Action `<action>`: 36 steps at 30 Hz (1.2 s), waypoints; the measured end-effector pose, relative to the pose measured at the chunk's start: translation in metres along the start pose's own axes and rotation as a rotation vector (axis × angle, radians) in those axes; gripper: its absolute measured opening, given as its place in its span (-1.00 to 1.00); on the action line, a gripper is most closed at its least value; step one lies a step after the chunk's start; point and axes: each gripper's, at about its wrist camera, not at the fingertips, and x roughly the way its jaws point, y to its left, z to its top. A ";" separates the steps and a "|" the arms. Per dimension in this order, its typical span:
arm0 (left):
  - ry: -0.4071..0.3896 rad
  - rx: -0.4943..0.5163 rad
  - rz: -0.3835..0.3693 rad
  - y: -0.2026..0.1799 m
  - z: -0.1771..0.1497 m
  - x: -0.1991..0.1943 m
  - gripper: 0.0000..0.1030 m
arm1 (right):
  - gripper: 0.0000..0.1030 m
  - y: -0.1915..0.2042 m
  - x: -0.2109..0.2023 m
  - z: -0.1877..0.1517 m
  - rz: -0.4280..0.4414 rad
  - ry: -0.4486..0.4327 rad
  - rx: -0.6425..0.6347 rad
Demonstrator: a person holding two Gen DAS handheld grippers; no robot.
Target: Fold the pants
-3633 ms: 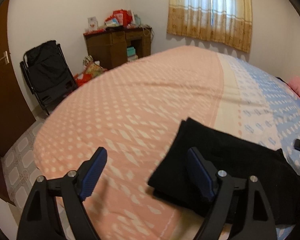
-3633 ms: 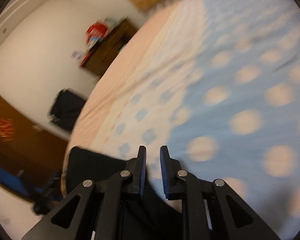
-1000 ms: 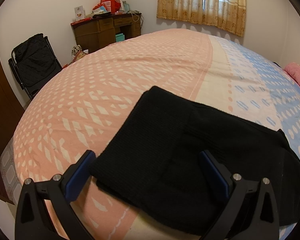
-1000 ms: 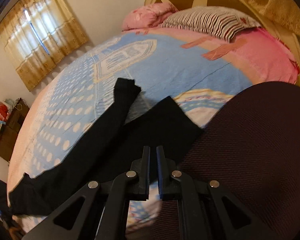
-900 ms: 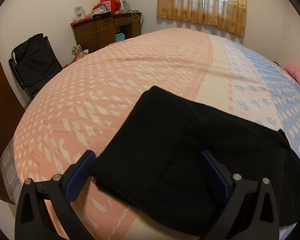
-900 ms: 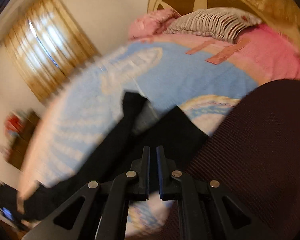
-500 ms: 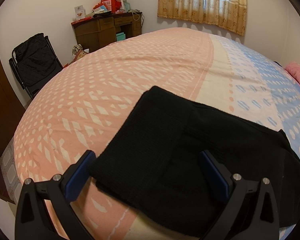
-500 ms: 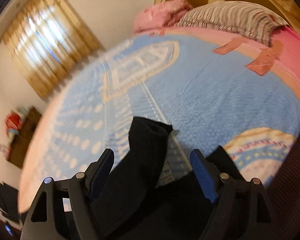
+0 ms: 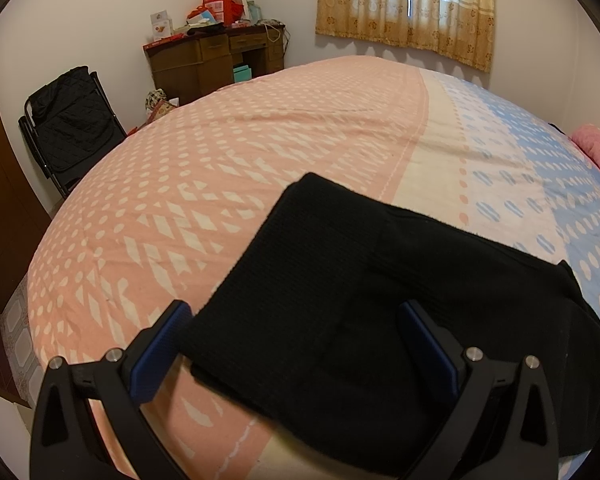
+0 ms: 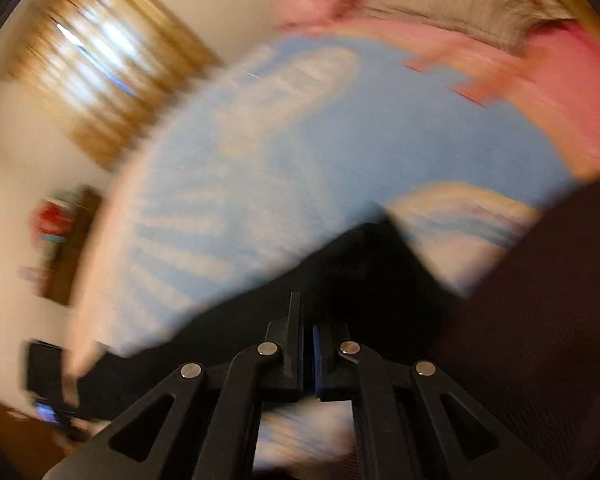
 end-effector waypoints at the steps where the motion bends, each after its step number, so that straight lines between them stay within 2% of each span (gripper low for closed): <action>1: 0.000 0.000 0.000 0.000 0.000 0.000 1.00 | -0.92 -0.009 0.001 -0.008 -0.052 0.014 0.002; 3: 0.001 0.000 -0.001 0.001 0.000 0.000 1.00 | -0.80 -0.016 0.000 -0.012 -0.101 0.020 0.005; 5: 0.003 0.000 -0.001 0.000 0.000 0.001 1.00 | -0.28 -0.015 -0.007 -0.011 -0.242 -0.015 -0.022; 6: 0.004 0.000 -0.001 0.000 0.000 0.001 1.00 | -0.07 -0.009 -0.010 -0.006 -0.369 -0.041 -0.074; 7: 0.003 0.000 -0.001 0.001 0.001 0.001 1.00 | 0.26 -0.002 -0.012 -0.001 -0.464 -0.068 -0.122; 8: 0.003 0.000 -0.002 0.001 0.001 0.001 1.00 | 0.32 -0.001 -0.016 0.004 -0.503 -0.091 -0.146; 9: 0.003 0.000 -0.001 0.001 0.001 0.001 1.00 | 0.32 0.001 -0.020 0.008 -0.518 -0.116 -0.158; 10: 0.004 0.000 0.000 0.001 0.001 0.001 1.00 | 0.32 0.005 -0.025 0.013 -0.483 -0.142 -0.164; 12: 0.004 0.000 0.003 0.001 0.001 0.000 1.00 | 0.32 0.018 -0.026 0.023 -0.301 -0.171 -0.219; 13: 0.004 0.000 0.004 0.001 0.001 0.000 1.00 | 0.32 0.028 -0.022 0.026 -0.240 -0.168 -0.271; 14: 0.004 0.000 0.006 0.000 0.001 0.000 1.00 | 0.31 0.038 -0.012 0.028 -0.224 -0.153 -0.321; 16: 0.005 0.000 0.006 0.000 0.002 0.000 1.00 | 0.31 0.051 0.011 0.031 -0.264 -0.114 -0.393; 17: 0.005 0.000 0.006 0.000 0.002 0.000 1.00 | 0.21 0.054 0.024 0.032 -0.299 -0.095 -0.430; 18: 0.004 0.000 0.006 0.000 0.002 0.000 1.00 | 0.08 0.059 0.038 0.031 -0.337 -0.072 -0.476; 19: 0.004 0.001 0.007 0.000 0.002 0.000 1.00 | -0.26 0.062 0.051 0.032 -0.363 -0.045 -0.505; 20: 0.004 0.001 0.007 -0.001 0.002 0.000 1.00 | -0.46 0.058 0.056 0.030 -0.370 -0.027 -0.515; 23: 0.005 0.001 0.010 -0.001 0.002 0.001 1.00 | -0.47 0.046 0.070 0.025 -0.368 0.023 -0.504; 26: 0.005 0.002 0.013 -0.002 0.002 0.001 1.00 | -0.51 0.041 0.072 0.025 -0.346 0.020 -0.490; 27: 0.005 0.001 0.013 -0.002 0.003 0.001 1.00 | -0.59 0.040 0.071 0.025 -0.330 0.028 -0.486; 28: 0.005 0.002 0.013 -0.002 0.003 0.001 1.00 | -0.84 0.039 0.070 0.024 -0.315 0.040 -0.484; 29: 0.006 0.002 0.014 -0.002 0.003 0.001 1.00 | -0.90 0.038 0.070 0.022 -0.318 0.041 -0.489; 33: 0.006 0.002 0.014 -0.003 0.003 0.001 1.00 | -0.92 0.047 0.047 0.019 -0.293 -0.068 -0.475; 36: 0.006 0.002 0.014 -0.003 0.003 0.001 1.00 | -0.92 0.054 0.009 0.018 -0.199 -0.231 -0.430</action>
